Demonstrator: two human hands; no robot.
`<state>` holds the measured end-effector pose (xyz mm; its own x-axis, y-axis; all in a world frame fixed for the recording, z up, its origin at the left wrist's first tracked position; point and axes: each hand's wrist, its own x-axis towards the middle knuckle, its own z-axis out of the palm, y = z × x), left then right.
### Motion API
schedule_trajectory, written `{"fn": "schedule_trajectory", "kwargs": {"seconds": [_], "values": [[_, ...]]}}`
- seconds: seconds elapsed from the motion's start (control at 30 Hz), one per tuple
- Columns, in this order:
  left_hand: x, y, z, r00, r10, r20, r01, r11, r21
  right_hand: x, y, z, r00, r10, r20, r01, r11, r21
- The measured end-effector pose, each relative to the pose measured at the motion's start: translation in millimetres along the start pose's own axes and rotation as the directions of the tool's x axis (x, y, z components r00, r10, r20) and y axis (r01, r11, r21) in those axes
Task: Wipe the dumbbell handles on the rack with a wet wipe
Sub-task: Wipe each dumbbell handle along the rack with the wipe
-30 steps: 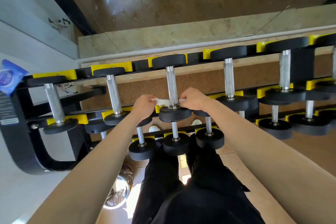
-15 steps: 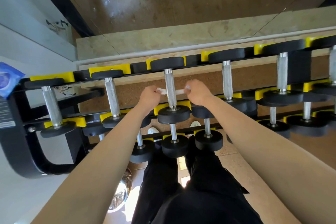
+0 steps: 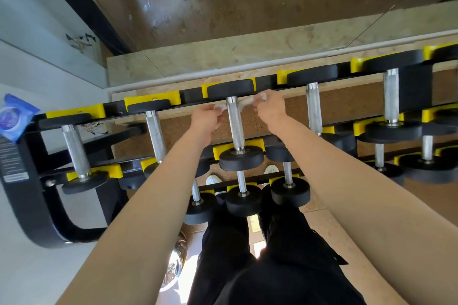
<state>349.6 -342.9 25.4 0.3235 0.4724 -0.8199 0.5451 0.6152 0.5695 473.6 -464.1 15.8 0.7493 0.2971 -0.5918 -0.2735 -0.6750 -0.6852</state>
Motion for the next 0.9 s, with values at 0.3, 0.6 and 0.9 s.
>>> {"fn": "schedule_trajectory", "kwargs": {"seconds": [0.3,0.6,0.9], "values": [[1.4,3.0,-6.1,1.000,-0.003,-0.027,-0.001,0.984,-0.178,-2.9,-11.4,-4.6,0.892,0.356,0.279,-0.452,0.688,0.568],[-0.2,-22.4,-42.0,0.981,-0.094,-0.169,0.076,0.991,-0.109,-19.5,19.1,8.2,0.960,0.148,0.238,-0.182,0.974,0.131],[-15.3,-33.7,-25.3,0.983,-0.104,-0.153,0.128,0.979,0.161,-25.0,42.7,-14.0,0.975,0.096,0.202,-0.076,0.992,-0.103]]}}
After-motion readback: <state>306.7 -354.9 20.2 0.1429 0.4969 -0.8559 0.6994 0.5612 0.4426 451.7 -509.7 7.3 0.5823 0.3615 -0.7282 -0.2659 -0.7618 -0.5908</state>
